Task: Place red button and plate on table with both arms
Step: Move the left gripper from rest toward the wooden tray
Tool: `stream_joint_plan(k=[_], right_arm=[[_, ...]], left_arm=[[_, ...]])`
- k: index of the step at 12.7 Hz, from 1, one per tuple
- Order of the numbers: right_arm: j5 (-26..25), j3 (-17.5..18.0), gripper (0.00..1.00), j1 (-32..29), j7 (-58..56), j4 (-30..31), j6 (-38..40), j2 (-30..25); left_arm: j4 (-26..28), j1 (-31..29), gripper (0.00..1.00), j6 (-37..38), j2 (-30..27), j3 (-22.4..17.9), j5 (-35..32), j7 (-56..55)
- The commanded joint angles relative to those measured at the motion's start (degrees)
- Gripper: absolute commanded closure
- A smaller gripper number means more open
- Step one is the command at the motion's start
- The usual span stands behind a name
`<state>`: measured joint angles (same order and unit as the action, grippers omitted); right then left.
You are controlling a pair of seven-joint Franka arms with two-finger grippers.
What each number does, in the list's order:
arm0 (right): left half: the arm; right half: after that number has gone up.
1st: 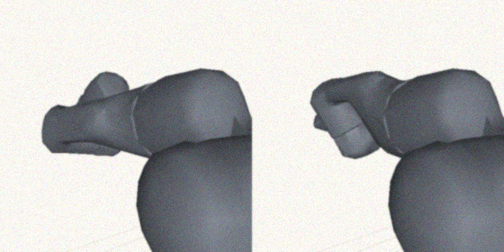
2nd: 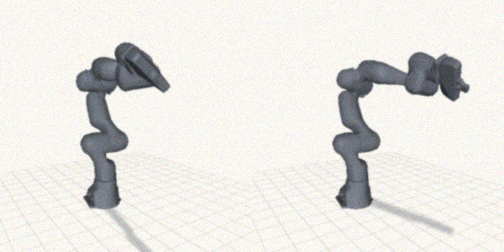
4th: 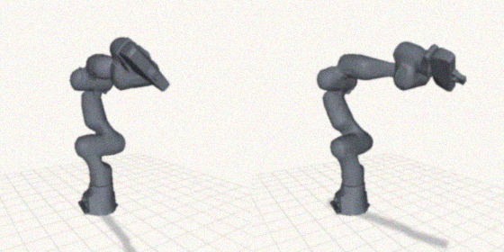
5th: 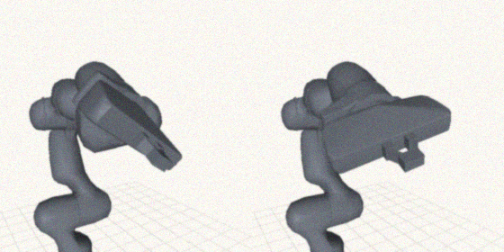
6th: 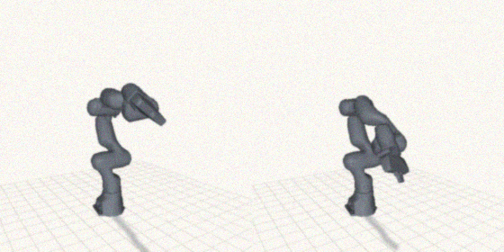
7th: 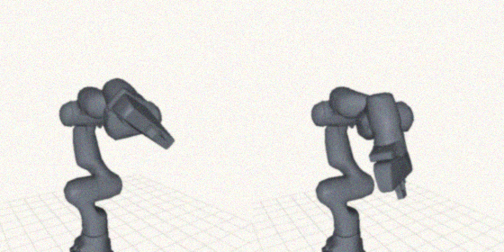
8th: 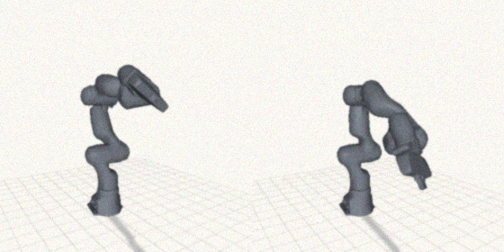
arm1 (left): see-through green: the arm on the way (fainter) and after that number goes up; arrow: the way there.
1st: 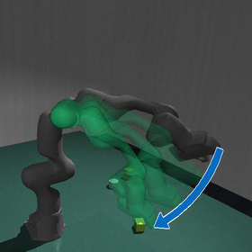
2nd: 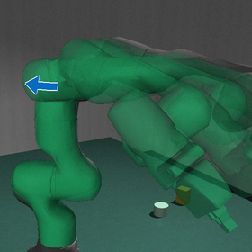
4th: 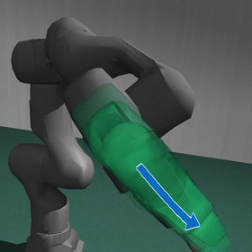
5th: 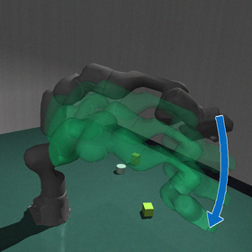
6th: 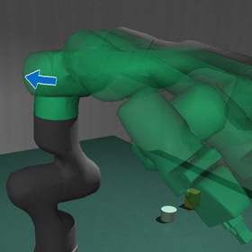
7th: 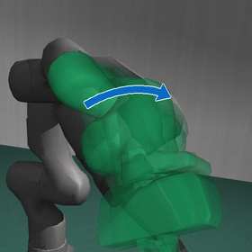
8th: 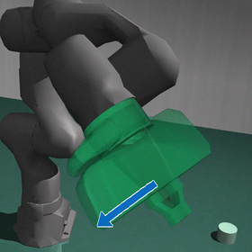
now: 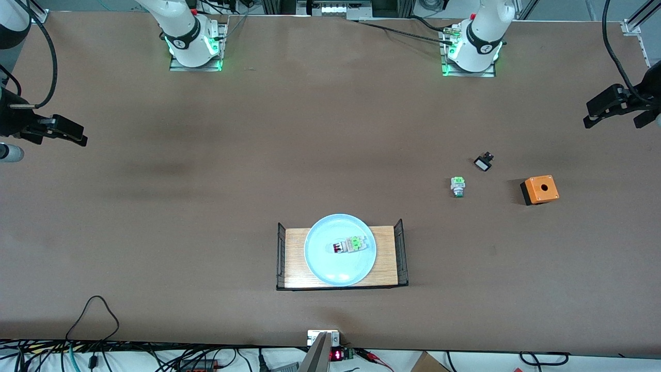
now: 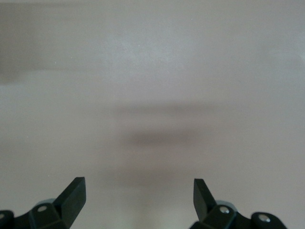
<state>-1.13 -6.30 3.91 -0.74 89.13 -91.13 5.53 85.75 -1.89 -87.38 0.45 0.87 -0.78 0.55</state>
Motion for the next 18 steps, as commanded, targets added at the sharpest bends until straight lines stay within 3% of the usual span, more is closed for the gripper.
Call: stream_joint_plan(k=[1,3,5,7,10,14,16,18], right_arm=[[0.3,0.0,0.00,0.0,-0.2,-0.5,0.9,-0.5],[0.3,0.0,0.00,0.0,-0.2,-0.5,0.9,-0.4],[0.3,0.0,0.00,0.0,-0.1,-0.5,1.0,-0.4],[0.3,0.0,0.00,0.0,-0.1,-0.5,0.9,-0.4],[0.3,0.1,0.00,0.0,-0.1,-0.5,0.9,-0.3],[0.3,0.1,0.00,0.0,-0.1,-0.5,0.9,-0.3],[0.3,0.1,0.00,0.0,-0.1,-0.5,0.9,-0.3],[0.3,0.1,0.00,0.0,-0.1,-0.5,0.9,-0.3]], left_arm=[[-0.2,-0.4,0.00,1.4,-0.4,0.4,0.1,1.3],[-0.8,-0.4,0.00,1.4,0.7,0.5,0.9,0.4],[0.0,-1.2,0.00,1.4,1.7,0.5,8.6,0.0],[-0.2,-0.3,0.00,1.4,5.5,0.7,10.7,-7.8],[-1.7,2.1,0.00,0.9,10.1,0.8,11.3,-26.5],[-16.2,7.2,0.00,0.9,22.3,0.6,12.5,-63.7],[-20.6,10.7,0.00,-0.6,26.8,0.5,12.3,-79.0],[-23.3,13.5,0.00,-6.6,29.6,0.3,12.2,-94.4]])
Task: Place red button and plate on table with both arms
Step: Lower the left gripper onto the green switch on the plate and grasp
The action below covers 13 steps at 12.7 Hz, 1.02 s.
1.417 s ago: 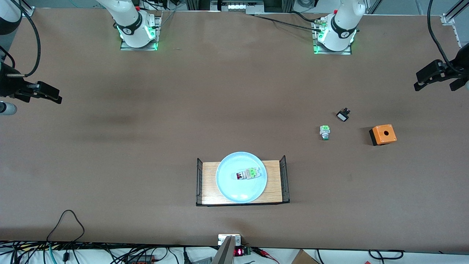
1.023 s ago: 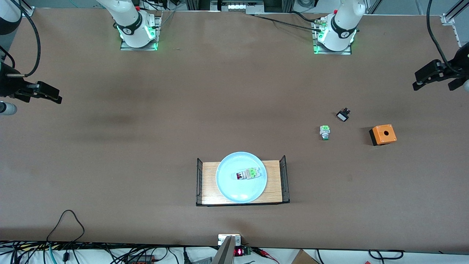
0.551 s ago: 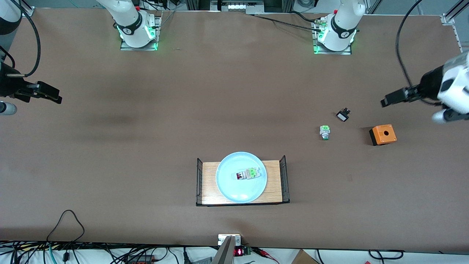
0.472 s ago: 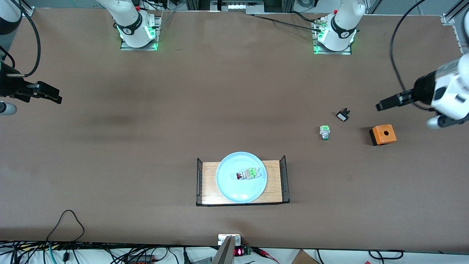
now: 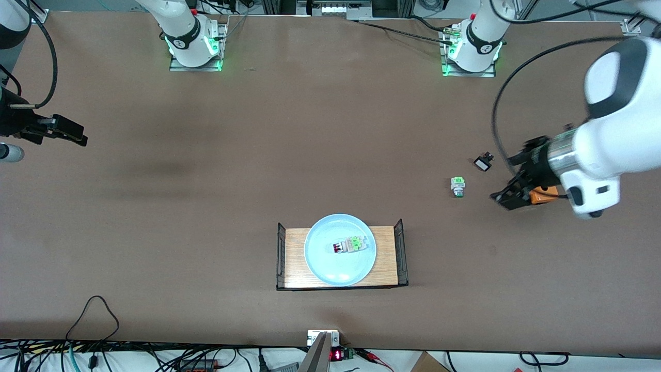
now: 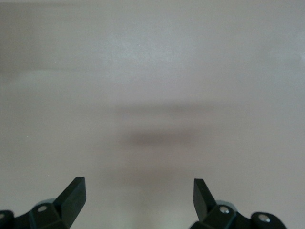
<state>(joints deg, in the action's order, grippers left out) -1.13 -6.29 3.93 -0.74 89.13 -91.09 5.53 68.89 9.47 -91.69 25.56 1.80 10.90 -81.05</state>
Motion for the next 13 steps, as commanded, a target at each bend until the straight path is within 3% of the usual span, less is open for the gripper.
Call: stream_joint_plan(k=[1,5,8,11,13], right_arm=[[0.3,0.0,0.00,0.0,-0.1,-0.5,0.8,-0.3],[0.3,0.0,0.00,0.0,-0.1,-0.5,0.8,-0.3],[0.3,0.0,0.00,-0.1,-0.1,-0.5,0.9,-0.3],[0.3,0.0,0.00,-0.1,-0.1,-0.5,0.9,-0.2],[0.3,-0.1,0.00,-0.2,-0.2,-0.5,0.9,-0.2]], left_arm=[[-7.2,3.6,0.00,-4.8,5.7,-0.8,0.4,-18.2],[-12.3,11.2,0.00,-8.1,11.0,-2.9,-3.2,-40.1],[-16.1,19.0,0.00,-10.2,14.9,-9.0,-4.8,-51.6],[-18.1,24.8,0.00,-14.4,18.4,-12.8,-4.8,-56.6],[-18.1,26.8,0.00,-17.7,20.0,-13.1,-4.9,-55.3]])
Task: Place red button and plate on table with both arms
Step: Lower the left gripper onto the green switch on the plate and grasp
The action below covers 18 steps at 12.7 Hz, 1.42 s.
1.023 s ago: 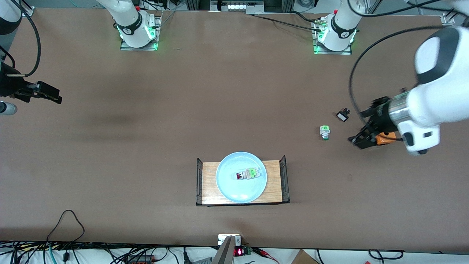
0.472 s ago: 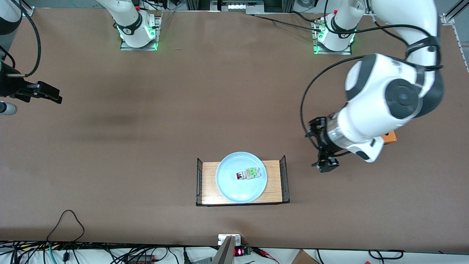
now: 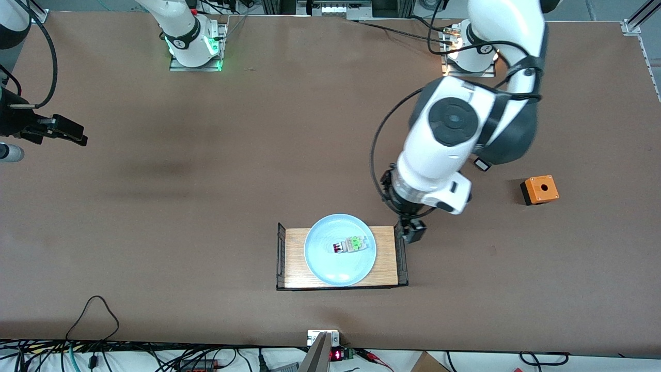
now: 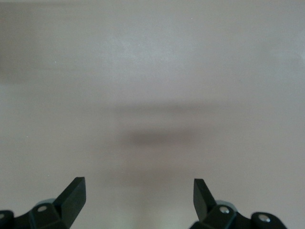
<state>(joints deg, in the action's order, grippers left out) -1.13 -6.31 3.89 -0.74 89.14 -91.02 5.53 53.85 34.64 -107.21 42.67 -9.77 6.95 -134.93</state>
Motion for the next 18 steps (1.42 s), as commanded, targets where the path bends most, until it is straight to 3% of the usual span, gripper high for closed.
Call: stream_joint_plan(k=[1,3,8,15,16,17,18], right_arm=[[0.3,-0.1,0.00,-0.2,-0.2,-0.5,0.8,-0.1],[0.3,-0.2,0.00,-0.3,-0.3,-0.5,0.8,-0.1],[0.1,-0.2,0.00,-0.3,-0.4,-0.5,0.8,-0.1],[0.0,-0.2,0.00,-0.3,-0.4,-0.5,0.8,-0.1],[0.0,-0.2,0.00,-0.3,-0.4,-0.5,0.8,-0.2],[0.0,-0.2,0.00,-0.3,-0.4,-0.5,0.8,-0.2],[0.0,-0.2,0.00,-0.3,-0.4,-0.5,0.8,-0.1]], left_arm=[[-3.1,2.6,0.00,-4.0,3.9,-1.9,-1.0,-1.0],[-3.1,4.9,0.00,-8.6,6.3,-4.5,-1.5,-0.3],[-3.1,5.4,0.00,-18.6,11.8,-5.7,-1.8,3.3],[-3.5,7.4,0.01,-20.9,15.2,-7.5,-1.9,3.8],[-3.5,8.0,0.16,-20.9,15.2,-8.2,-1.9,3.8],[-3.5,8.5,0.42,-20.9,15.2,-9.0,-1.9,3.8],[-3.5,8.9,0.62,-20.9,15.2,-9.4,-1.9,3.9]])
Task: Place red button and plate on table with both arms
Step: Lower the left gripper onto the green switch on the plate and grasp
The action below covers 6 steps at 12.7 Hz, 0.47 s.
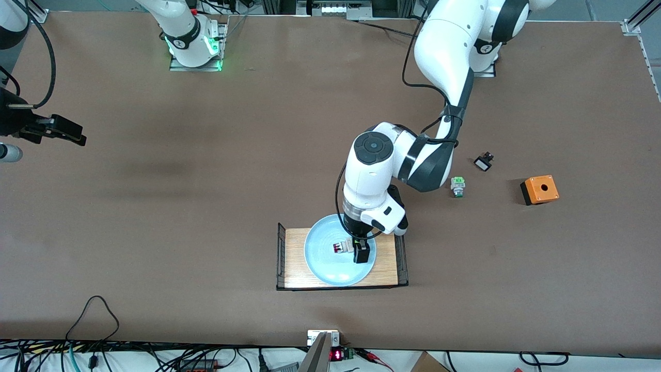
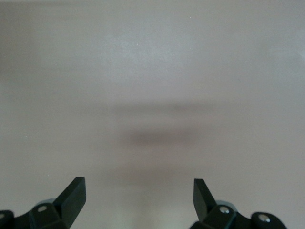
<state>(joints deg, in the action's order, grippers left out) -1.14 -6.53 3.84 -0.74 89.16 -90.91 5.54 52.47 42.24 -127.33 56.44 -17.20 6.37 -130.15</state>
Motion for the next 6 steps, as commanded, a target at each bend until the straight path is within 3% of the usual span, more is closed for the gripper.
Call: stream_joint_plan(k=[1,3,6], right_arm=[[0.0,0.0,0.00,-0.2,-0.4,-0.5,0.7,-0.2],[0.0,0.0,0.00,-0.2,-0.4,-0.5,0.7,-0.1],[0.0,0.0,0.00,-0.2,-0.4,-0.5,0.7,0.0]], left_arm=[[-2.1,1.3,0.78,-0.8,1.4,-2.1,-1.3,-0.7],[-2.0,1.5,0.96,-0.8,1.3,-2.1,-1.4,1.5],[-2.0,1.5,1.00,-0.5,0.3,-2.1,-3.5,2.5]])
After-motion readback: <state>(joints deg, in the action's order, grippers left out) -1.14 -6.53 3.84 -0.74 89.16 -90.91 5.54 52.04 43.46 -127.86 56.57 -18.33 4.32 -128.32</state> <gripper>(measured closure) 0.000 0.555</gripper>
